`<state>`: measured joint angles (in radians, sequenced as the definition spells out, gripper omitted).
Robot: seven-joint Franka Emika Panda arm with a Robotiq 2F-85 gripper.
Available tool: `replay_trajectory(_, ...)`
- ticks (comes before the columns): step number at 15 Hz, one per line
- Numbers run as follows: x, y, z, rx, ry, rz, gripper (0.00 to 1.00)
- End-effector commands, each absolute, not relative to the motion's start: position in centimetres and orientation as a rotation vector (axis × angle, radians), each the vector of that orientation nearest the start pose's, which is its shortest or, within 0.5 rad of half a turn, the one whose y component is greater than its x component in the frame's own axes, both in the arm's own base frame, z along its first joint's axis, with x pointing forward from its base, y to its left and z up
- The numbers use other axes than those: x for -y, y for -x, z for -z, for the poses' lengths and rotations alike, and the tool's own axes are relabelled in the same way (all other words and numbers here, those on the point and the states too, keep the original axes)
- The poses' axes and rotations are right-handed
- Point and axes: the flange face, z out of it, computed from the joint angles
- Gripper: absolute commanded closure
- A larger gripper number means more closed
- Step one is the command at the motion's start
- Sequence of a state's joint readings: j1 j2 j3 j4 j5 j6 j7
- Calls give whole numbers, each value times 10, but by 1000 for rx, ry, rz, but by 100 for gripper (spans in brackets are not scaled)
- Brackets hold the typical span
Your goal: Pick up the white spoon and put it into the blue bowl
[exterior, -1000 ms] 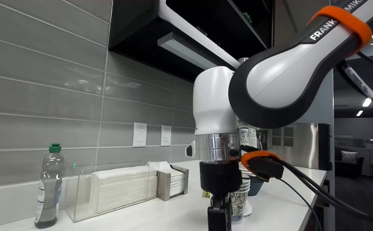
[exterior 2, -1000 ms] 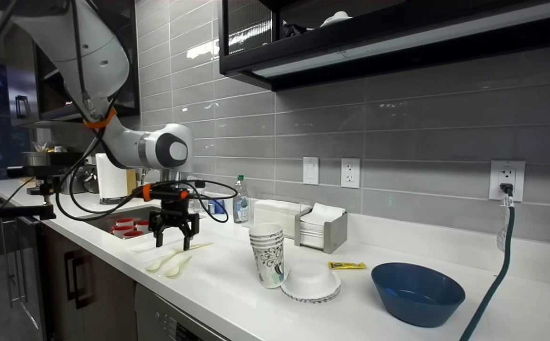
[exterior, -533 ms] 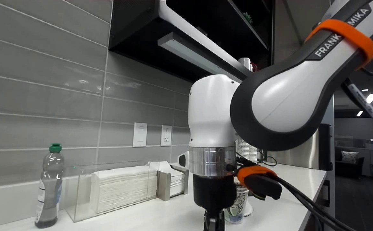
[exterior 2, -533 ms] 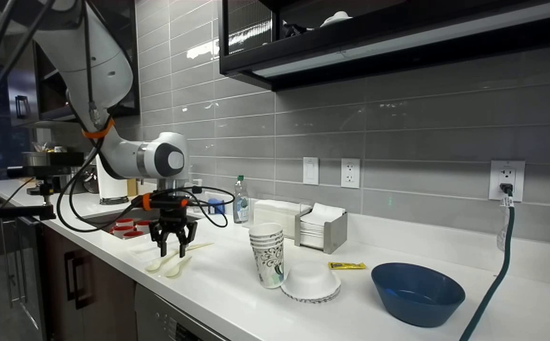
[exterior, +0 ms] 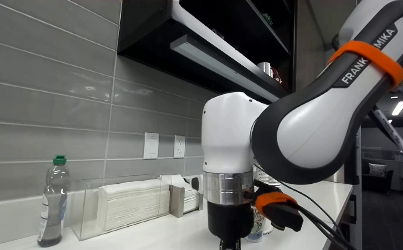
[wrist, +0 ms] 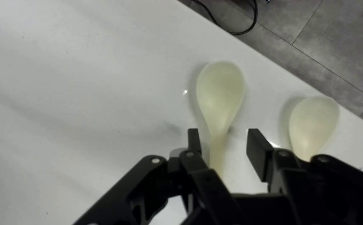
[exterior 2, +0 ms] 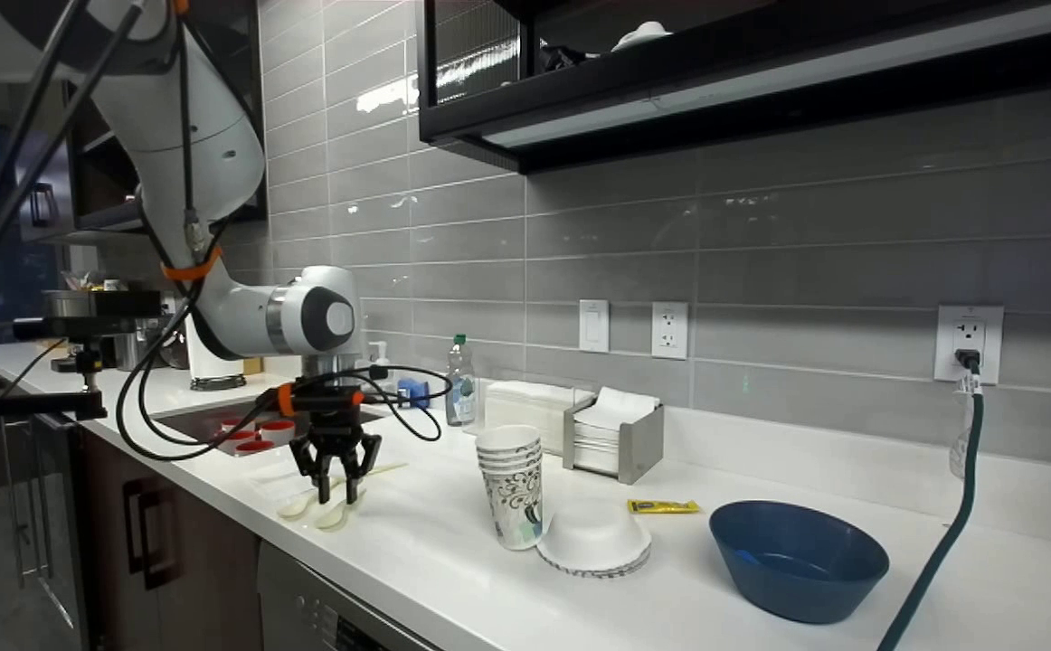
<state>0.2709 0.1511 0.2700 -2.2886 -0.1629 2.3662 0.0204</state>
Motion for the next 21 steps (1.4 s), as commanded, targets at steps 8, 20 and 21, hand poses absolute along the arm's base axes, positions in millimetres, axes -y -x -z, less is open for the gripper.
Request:
replay_trajectory(8,-268,-451,-282,1003,3054,-23,97)
replay_trajectory(20,-96,-423,-479,241,3236,386,96)
replay_trajectory(21,-73,-418,-492,149,3239,397,96)
